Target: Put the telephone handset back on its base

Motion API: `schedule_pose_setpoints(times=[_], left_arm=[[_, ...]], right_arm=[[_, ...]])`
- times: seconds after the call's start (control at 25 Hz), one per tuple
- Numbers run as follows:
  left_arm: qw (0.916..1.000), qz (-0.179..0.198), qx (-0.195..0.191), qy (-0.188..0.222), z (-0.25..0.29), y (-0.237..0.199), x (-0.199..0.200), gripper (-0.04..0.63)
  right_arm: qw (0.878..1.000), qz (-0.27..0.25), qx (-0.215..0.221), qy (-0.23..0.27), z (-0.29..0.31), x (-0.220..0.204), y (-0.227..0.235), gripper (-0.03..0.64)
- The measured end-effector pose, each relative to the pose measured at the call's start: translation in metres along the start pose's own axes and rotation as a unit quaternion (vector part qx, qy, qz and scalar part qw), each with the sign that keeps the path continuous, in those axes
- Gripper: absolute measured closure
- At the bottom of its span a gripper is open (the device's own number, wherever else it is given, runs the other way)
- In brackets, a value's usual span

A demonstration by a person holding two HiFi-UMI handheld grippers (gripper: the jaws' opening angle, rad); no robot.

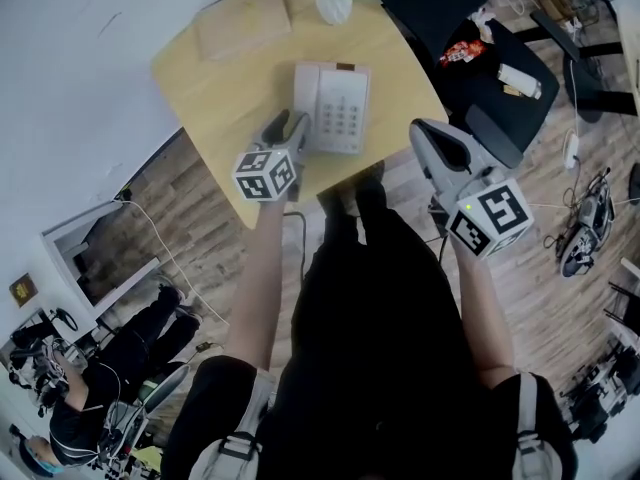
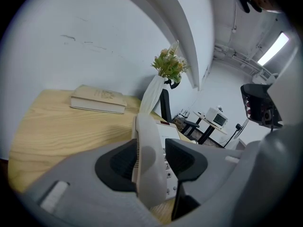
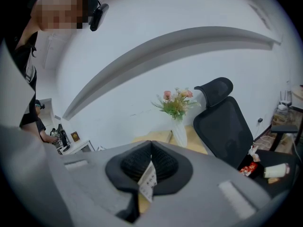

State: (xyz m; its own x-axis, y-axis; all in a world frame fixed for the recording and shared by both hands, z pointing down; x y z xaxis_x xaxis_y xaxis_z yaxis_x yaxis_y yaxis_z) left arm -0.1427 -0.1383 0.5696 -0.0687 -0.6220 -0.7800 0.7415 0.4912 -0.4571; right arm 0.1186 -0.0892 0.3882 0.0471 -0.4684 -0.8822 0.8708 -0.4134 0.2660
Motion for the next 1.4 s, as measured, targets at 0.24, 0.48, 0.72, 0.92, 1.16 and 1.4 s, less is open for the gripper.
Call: schedule_pose_setpoints(times=[0.24,0.48,0.72,0.92,1.16,1.4], left_arm=[[0.9999,0.005,-0.006,0.01,-0.021,0.0,0.001,0.414],[0.9992,0.023,-0.018,0.027,-0.047,0.008,0.009,0.431],[0.9972,0.051,-0.023,0.049,-0.071,0.019,0.023,0.458],[0.9946,0.072,-0.024,0.07,-0.096,0.034,0.037,0.492],[0.9898,0.099,-0.027,0.099,-0.126,0.048,0.055,0.523],[0.9855,0.113,-0.028,0.123,-0.154,0.06,0.066,0.542]], right_arm=[[1.0,-0.006,-0.009,0.01,-0.008,-0.001,-0.018,0.614],[1.0,-0.012,-0.021,0.019,-0.02,-0.003,-0.034,0.614],[0.999,-0.025,-0.023,0.029,-0.027,-0.001,-0.05,0.614],[0.999,-0.034,-0.019,0.038,-0.033,0.001,-0.063,0.614],[0.998,-0.041,-0.018,0.053,-0.037,0.003,-0.075,0.614],[0.997,-0.045,-0.016,0.067,-0.039,0.006,-0.089,0.614]])
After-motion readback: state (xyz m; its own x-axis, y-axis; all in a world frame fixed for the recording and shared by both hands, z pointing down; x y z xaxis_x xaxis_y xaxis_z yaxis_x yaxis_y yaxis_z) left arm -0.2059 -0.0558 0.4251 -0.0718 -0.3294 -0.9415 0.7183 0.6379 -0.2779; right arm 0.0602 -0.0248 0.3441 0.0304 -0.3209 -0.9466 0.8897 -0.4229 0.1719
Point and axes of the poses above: the fingertips, and each gripper's own axes: z forward along the fingers, y to its right, x out of its top, the point moved 6 cm from there along -z, backward along the fingers, and after that the axes turned 10 degrees about -x, right-handed, at the moved point
